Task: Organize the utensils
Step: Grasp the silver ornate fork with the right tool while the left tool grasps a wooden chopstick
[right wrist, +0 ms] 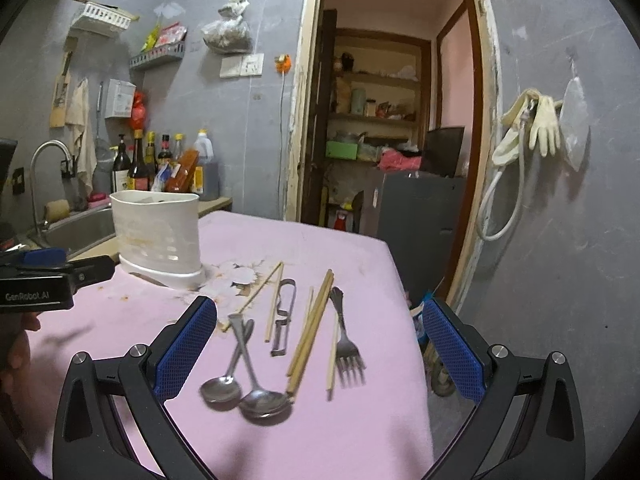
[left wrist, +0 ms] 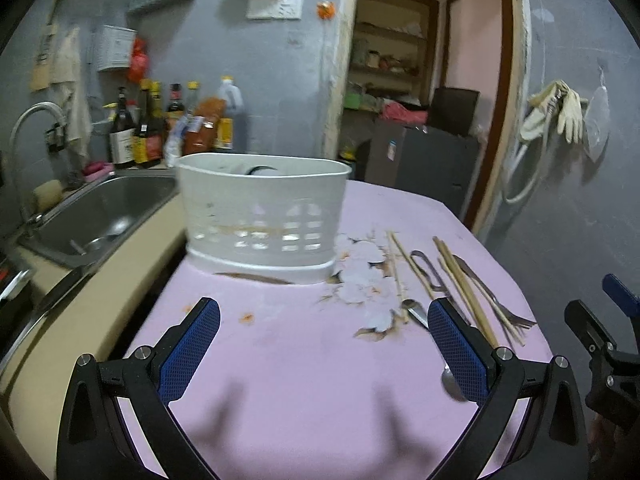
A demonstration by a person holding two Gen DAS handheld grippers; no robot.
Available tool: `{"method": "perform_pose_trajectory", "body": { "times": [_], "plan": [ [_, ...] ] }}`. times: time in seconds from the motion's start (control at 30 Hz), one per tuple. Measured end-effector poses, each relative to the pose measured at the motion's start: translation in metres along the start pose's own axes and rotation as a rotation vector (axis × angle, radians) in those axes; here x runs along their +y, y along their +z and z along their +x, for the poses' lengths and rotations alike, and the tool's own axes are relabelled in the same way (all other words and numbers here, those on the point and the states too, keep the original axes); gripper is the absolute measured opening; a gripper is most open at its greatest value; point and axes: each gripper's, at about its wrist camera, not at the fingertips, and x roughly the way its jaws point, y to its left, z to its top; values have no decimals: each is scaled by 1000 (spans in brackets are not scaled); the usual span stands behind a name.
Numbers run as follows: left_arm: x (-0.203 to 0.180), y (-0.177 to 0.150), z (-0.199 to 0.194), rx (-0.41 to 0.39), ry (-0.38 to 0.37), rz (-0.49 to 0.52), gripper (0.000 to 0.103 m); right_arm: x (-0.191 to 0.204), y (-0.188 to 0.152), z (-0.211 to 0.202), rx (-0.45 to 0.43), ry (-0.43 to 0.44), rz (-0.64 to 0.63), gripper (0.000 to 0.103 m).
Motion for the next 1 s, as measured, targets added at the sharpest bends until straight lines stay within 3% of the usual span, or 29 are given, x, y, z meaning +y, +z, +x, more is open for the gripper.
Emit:
{"method": "perform_pose_trajectory", "body": {
  "times": [0.13,0.2,0.3,0.37,0.67,0.87,1.0],
  "plan": [
    [-15,13,29,89,-51,65,101,-18,11,26,66,31,6,102],
    [-22,17,42,113,-60,95,95,-25,15,40,99,42,6,96],
    [-30,21,70,155,-73,148,85,-33,18,67,174,62,11,74],
    [-33,22,86,180,-84,162,74,-39,17,86,236,78,15,58],
    [-42,23,156,340,-184,193,30,-50,7,142,430,93,-4,26],
    [-38,26,195,418,-212,170,19,-49,-1,157,499,117,-12,15],
    [-35,27,214,466,-235,160,14,-48,-5,164,531,140,-12,12]
  ]
}}
